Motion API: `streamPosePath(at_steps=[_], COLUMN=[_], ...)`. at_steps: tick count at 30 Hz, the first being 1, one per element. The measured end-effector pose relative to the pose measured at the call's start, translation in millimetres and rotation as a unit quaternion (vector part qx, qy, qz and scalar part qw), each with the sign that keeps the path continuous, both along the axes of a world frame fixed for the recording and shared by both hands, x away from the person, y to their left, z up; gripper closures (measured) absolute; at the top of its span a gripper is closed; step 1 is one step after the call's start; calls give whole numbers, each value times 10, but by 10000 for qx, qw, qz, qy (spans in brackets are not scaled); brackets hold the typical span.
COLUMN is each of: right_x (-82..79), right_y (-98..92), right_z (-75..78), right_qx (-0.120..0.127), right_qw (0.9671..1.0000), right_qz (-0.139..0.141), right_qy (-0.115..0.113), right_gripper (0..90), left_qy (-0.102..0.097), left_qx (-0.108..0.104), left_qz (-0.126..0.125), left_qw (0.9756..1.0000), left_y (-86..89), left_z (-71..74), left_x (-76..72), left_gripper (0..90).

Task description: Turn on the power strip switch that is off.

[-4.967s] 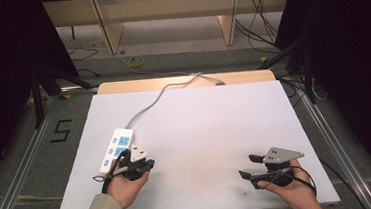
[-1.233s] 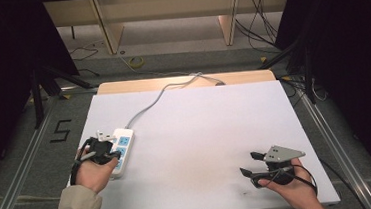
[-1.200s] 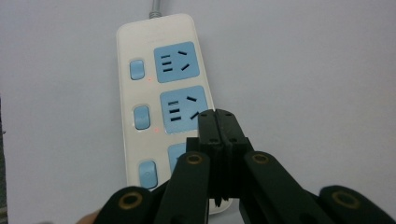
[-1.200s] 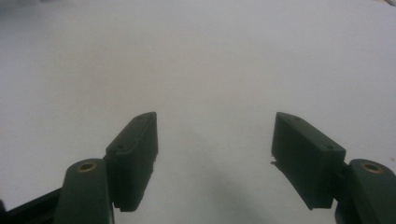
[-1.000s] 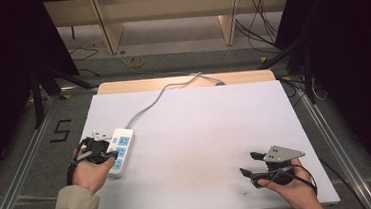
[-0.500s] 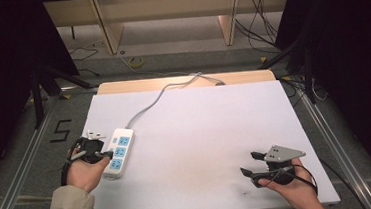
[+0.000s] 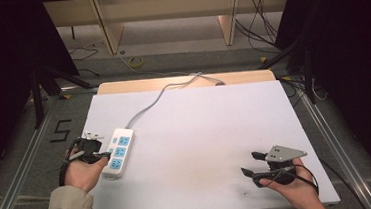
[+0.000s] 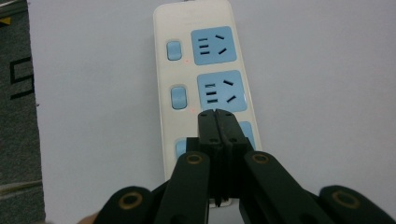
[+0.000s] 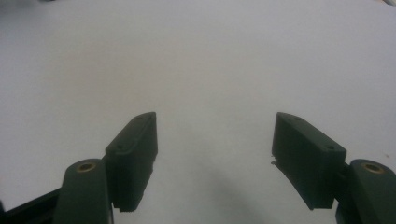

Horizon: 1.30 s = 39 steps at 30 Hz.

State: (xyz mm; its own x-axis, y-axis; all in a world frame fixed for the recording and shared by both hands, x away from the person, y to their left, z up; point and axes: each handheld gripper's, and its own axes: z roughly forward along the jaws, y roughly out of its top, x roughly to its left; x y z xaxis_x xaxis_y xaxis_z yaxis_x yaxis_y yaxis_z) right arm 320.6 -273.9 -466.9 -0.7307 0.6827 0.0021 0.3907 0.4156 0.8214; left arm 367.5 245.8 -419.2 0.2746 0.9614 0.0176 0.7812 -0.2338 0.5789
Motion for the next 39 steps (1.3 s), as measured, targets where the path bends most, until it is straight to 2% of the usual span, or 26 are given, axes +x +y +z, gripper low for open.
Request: streamPosePath(at_steps=[8, 39], right_x=[3, -3], right_y=[1, 20], right_z=[-1, -11], right_qx=[4, -41], right_qw=[10000, 10000], right_qz=[-7, 23], right_qy=[5, 36], right_gripper=[322, 322], left_qy=[14, 174], left_qx=[9, 32], left_qz=[110, 224], left_qw=[9999, 9996], left_y=[73, 187], left_z=[5, -49], left_x=[4, 37], left_gripper=[897, 897])
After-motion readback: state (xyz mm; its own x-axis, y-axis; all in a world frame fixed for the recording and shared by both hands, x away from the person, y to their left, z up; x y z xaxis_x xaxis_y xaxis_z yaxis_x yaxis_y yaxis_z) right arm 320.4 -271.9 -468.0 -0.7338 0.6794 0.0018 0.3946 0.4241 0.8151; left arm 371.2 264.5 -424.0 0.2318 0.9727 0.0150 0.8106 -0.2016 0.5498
